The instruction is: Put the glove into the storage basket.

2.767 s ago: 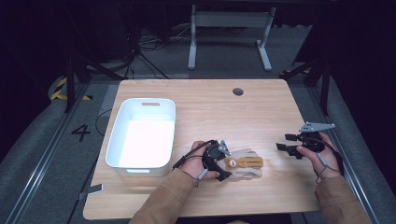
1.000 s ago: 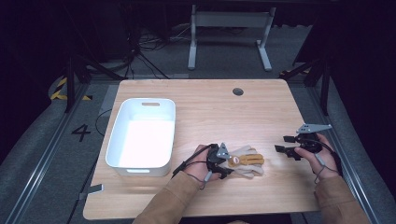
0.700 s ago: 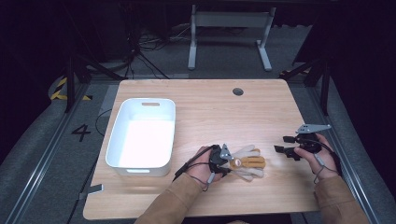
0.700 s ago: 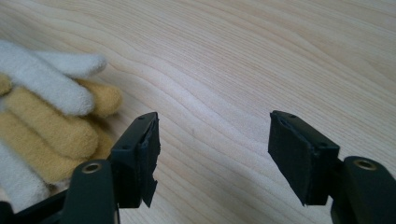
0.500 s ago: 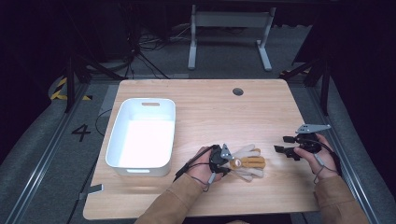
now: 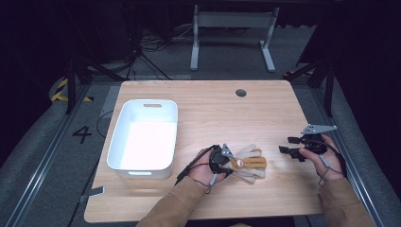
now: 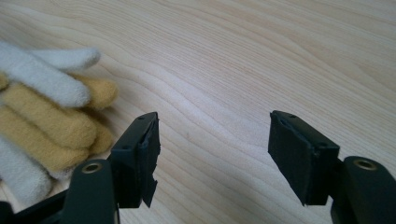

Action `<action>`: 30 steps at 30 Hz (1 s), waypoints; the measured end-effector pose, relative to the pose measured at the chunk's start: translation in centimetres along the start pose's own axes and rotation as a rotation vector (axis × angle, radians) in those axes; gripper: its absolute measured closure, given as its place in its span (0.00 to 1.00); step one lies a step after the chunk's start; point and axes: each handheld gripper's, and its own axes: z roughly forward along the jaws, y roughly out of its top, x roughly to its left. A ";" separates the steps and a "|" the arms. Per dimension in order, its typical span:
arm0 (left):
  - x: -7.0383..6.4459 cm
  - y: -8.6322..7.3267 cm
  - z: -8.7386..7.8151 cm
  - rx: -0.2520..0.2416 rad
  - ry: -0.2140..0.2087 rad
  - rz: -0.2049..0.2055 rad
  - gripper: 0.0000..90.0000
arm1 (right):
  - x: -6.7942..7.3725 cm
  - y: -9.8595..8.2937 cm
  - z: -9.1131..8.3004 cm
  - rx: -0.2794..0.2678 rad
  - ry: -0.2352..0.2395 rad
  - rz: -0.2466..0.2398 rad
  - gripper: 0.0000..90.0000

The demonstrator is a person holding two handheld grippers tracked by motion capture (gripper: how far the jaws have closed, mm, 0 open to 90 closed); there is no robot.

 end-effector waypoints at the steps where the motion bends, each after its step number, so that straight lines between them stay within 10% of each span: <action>1: 0.0 0.0 0.0 0.000 0.000 0.000 0.78 | 0.0 0.0 0.0 0.000 0.000 0.000 0.39; 30: 1.5 2.2 -6.3 -0.011 0.033 -0.203 0.79 | -1.1 1.4 1.2 0.092 -0.031 0.049 0.43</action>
